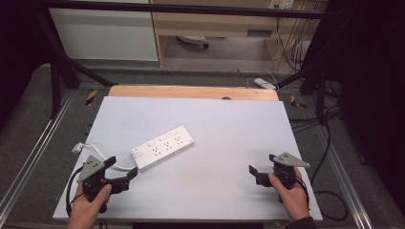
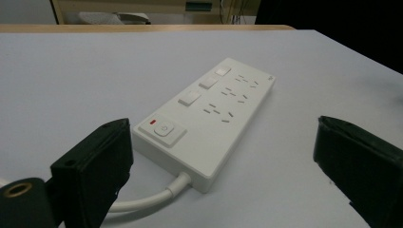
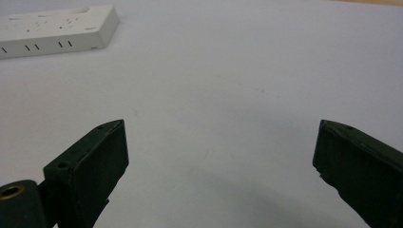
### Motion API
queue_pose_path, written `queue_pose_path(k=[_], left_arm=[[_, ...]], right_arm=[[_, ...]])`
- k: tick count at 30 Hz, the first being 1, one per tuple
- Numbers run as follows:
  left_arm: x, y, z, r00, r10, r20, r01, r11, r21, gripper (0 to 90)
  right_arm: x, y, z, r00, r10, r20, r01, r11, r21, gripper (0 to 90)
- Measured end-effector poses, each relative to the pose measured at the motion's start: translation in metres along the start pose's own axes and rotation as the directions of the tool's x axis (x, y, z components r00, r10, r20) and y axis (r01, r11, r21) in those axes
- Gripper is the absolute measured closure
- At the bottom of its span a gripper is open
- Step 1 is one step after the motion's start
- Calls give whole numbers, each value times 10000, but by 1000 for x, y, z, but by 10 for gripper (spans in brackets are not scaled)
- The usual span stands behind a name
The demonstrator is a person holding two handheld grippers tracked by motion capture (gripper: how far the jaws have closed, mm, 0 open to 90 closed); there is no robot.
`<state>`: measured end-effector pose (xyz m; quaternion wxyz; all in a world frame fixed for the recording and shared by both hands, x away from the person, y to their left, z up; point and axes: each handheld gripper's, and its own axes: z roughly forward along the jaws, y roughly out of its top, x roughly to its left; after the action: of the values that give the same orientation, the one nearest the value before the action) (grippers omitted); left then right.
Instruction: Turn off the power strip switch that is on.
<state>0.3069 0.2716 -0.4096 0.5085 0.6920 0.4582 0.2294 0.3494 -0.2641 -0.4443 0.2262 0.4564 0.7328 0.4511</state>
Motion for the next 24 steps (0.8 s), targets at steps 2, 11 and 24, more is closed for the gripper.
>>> queue_pose_path(k=[2,11,24], left_arm=[[0,0,0,10000,18,30,-17,10000,-63,60],[-3,2,-2,9999,118,86,-115,9992,-372,63],[-7,18,-3,9984,-184,538,224,9970,-741,63]], right_arm=[[1,0,0,10000,-21,-8,21,10000,37,48],[1,-1,-1,10000,15,95,-16,9999,113,43],[3,0,1,10000,32,-46,-31,9997,222,40]])
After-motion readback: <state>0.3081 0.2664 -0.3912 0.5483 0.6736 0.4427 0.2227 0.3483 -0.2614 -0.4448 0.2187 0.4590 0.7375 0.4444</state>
